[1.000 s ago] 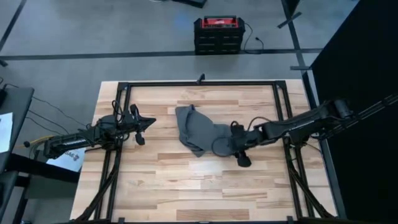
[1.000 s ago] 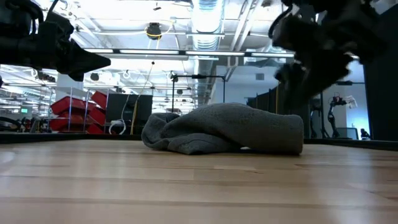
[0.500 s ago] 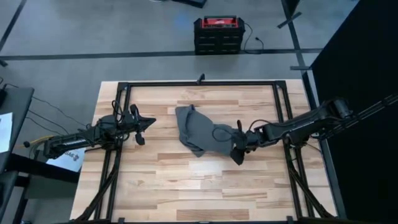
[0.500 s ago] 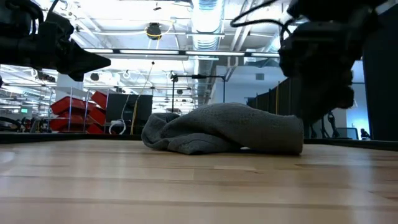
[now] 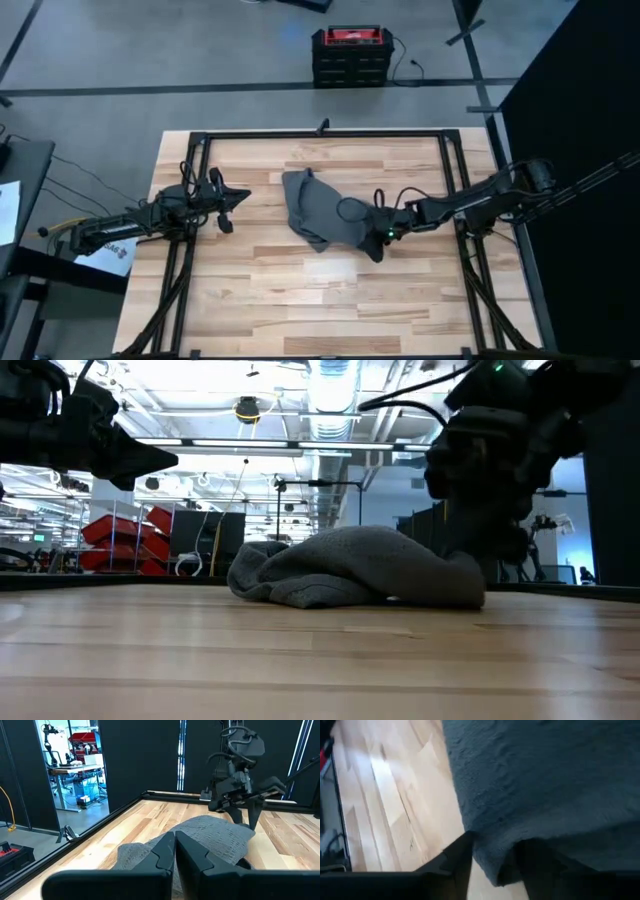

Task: Roll towel
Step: Fold the gray towel

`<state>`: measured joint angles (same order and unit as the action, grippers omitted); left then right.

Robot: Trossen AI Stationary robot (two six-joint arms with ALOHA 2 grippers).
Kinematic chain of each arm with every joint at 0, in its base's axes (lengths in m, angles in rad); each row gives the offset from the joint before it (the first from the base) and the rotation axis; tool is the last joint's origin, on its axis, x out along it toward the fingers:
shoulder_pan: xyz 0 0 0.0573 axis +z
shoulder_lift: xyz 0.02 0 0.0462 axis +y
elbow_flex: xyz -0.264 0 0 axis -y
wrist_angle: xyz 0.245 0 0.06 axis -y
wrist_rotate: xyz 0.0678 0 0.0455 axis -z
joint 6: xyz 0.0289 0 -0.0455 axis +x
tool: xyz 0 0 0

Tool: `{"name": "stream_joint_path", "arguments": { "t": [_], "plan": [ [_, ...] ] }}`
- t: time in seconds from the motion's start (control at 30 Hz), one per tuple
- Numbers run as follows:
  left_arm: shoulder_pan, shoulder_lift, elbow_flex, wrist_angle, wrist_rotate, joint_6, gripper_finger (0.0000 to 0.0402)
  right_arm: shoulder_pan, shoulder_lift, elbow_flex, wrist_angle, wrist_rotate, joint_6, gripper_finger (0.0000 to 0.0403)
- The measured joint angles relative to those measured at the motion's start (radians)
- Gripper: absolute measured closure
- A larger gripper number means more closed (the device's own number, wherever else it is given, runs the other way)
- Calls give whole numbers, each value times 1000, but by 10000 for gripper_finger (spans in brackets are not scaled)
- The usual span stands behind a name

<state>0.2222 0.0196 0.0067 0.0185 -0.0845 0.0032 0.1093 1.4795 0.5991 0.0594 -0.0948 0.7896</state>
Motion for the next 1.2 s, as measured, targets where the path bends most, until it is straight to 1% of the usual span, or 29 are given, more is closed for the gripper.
{"name": "stream_joint_path", "arguments": {
  "t": [0.1,0.13,0.2,0.27,0.37,0.4,0.5,0.6,0.7,0.73,0.83,0.9,0.97,1.03,1.1,1.2],
  "plan": [
    [0,0,0,0,0,0,402,-15,22,33,-1,-18,-83,372],
    [0,0,0,0,0,0,402,-15,19,53,-16,-17,-119,387],
    [0,0,0,0,0,0,402,-12,-7,102,-81,-5,-179,394],
    [0,0,0,4,0,-1,402,-5,-51,171,-180,32,-247,400],
    [0,0,0,55,0,-21,402,21,-131,287,-368,151,-350,401],
    [-1,-1,0,74,1,-54,402,27,-153,326,-428,194,-386,402],
    [-3,0,0,120,11,-225,402,43,-221,428,-541,284,-480,402],
    [-3,0,0,208,10,-334,402,41,-280,498,-562,314,-562,402],
    [-4,2,0,336,19,-373,402,32,-329,542,-543,328,-649,402],
    [-6,9,0,386,51,-379,402,31,-343,554,-531,332,-678,402],
    [-20,37,0,508,206,-367,402,17,-379,578,-447,343,-780,402],
    [-43,64,0,538,233,-364,402,5,-392,586,-360,344,-845,402],
    [-67,95,0,542,230,-333,401,-1,-400,596,-266,344,-909,403],
    [-89,130,0,542,196,-303,395,-1,-401,614,-177,345,-973,403],
    [-106,168,0,549,158,-279,381,-1,-398,635,-108,345,-1043,403],
    [-121,233,0,616,142,-259,350,-1,-395,653,-36,344,-1122,403]
  ]
}}
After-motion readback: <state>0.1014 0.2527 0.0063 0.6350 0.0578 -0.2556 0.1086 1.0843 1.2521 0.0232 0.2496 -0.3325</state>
